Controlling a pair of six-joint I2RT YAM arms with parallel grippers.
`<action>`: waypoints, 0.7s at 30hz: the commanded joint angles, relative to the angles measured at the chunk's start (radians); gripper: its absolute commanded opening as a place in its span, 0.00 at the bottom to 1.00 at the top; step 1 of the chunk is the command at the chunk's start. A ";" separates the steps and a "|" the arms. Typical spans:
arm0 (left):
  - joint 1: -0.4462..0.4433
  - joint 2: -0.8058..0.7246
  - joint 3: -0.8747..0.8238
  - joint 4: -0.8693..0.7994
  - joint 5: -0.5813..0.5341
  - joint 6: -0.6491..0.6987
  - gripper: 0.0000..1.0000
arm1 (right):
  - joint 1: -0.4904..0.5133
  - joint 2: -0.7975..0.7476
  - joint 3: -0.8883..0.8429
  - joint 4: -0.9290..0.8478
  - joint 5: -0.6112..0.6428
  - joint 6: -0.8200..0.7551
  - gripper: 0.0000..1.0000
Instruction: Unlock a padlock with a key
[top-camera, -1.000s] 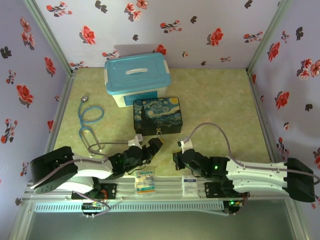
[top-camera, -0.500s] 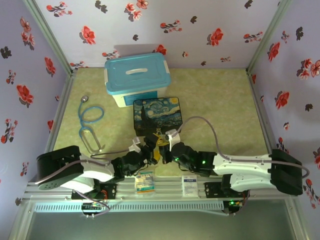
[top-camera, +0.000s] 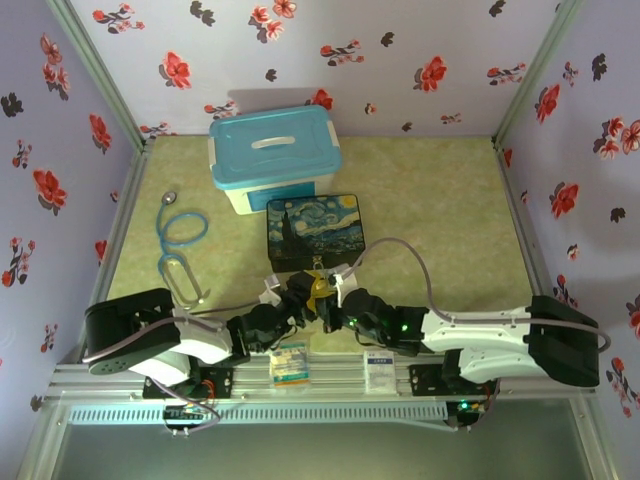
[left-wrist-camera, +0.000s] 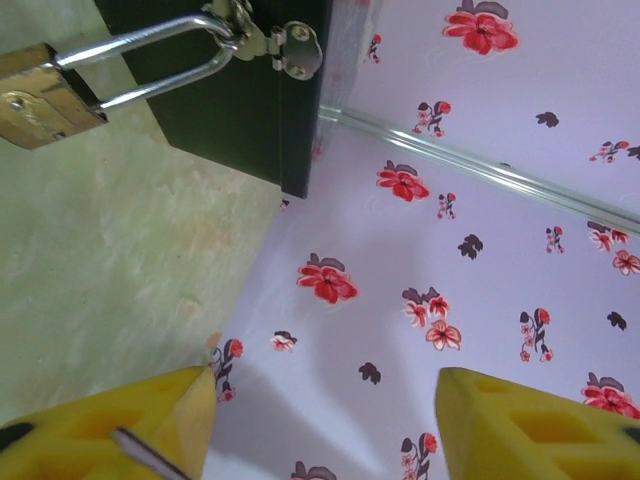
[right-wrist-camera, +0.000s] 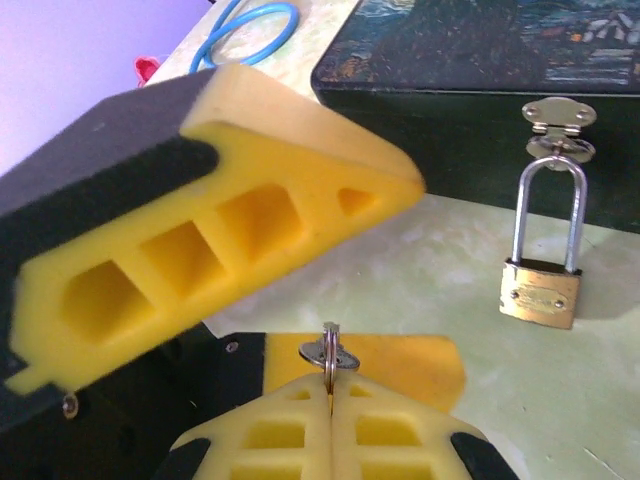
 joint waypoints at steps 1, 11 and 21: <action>-0.005 0.017 -0.014 0.025 -0.034 -0.002 0.54 | -0.003 -0.044 -0.013 -0.008 0.031 0.015 0.00; -0.005 0.062 -0.033 0.059 -0.037 -0.016 0.30 | -0.004 -0.082 -0.032 -0.043 0.040 0.013 0.00; -0.005 0.098 -0.029 0.061 -0.037 -0.023 0.06 | -0.004 -0.115 -0.053 -0.063 0.051 0.012 0.00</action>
